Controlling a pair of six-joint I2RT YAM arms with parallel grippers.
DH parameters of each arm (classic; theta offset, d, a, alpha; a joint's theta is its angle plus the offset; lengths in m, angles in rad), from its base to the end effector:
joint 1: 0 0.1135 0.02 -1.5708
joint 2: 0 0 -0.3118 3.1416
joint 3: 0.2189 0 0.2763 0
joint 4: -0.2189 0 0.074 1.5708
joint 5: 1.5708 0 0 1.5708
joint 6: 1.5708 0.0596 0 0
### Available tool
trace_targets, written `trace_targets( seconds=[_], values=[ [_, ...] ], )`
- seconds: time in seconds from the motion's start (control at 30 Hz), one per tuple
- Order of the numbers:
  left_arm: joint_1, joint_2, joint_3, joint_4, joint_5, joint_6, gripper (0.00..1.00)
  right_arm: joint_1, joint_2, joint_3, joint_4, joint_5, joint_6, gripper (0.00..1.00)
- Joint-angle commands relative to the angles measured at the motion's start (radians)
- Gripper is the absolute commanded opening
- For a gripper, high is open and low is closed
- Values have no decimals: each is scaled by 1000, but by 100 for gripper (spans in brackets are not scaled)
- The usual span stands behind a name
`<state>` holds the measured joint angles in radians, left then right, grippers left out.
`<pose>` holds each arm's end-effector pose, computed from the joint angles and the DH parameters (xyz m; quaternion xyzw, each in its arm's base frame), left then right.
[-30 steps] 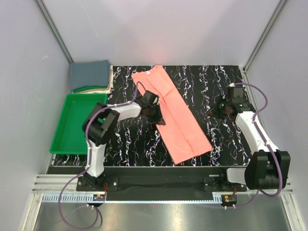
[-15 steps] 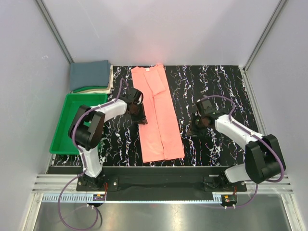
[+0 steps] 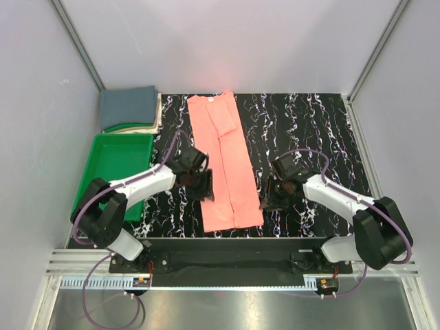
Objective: Fold and stack the t-shirts
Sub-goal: Fold the tshirt
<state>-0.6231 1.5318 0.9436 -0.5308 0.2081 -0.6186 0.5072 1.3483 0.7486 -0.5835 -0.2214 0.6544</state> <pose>0.2553 -0.1987 0.2063 0.0255 0.9693 -0.2119 0.1223 0.2189 0.1366 0.1926 0.0505 0.9742 0.1957 0.1005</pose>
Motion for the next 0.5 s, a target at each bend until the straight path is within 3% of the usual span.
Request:
trace_targets(
  seconds=[0.0,0.17,0.47],
  values=[
    [-50,-55,-75,-12,-49,-47,49,43,-26,-29,-16,30,40,41],
    [-112,-120,-172,23,-59,-99,51,93,18,-31,-6,31,57,43],
    [-121,-137,-281,118,-6,-148,50,117,18,-91,27,77,83,42]
  ],
)
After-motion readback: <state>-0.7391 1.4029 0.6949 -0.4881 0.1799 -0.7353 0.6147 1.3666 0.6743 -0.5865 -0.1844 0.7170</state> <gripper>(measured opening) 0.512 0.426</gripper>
